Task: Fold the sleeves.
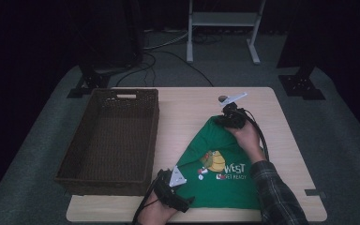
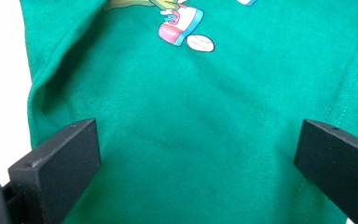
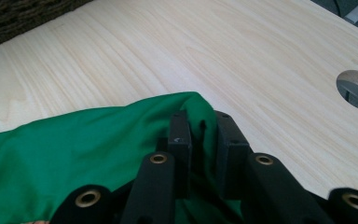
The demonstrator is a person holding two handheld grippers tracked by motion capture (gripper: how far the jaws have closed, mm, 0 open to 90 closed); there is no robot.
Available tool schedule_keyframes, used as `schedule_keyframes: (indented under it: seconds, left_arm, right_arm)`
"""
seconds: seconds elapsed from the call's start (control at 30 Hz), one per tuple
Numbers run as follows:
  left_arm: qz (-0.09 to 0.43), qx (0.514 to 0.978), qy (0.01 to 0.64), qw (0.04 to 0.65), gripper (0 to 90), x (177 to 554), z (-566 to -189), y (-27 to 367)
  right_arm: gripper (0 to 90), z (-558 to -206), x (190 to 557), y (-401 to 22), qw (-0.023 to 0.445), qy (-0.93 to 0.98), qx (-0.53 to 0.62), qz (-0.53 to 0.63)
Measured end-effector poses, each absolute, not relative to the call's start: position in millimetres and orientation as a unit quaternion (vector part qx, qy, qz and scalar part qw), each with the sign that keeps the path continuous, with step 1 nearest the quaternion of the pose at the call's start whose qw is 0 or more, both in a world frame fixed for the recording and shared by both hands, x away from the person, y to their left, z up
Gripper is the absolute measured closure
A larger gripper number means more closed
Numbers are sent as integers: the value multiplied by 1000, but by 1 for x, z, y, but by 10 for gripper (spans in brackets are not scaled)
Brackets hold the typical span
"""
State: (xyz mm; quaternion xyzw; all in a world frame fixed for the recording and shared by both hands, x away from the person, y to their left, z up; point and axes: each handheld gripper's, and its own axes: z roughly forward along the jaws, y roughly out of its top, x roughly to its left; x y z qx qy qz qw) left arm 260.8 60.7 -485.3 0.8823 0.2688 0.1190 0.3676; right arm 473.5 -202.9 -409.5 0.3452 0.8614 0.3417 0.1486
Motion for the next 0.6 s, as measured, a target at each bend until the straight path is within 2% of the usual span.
schedule_keyframes:
  seconds: [0.6]
  left_arm:
    - [120, 882, 270, 368, 0, 261, -485, 61]
  right_arm:
    - [788, -433, 489, -199, 138, 858, 367, 331]
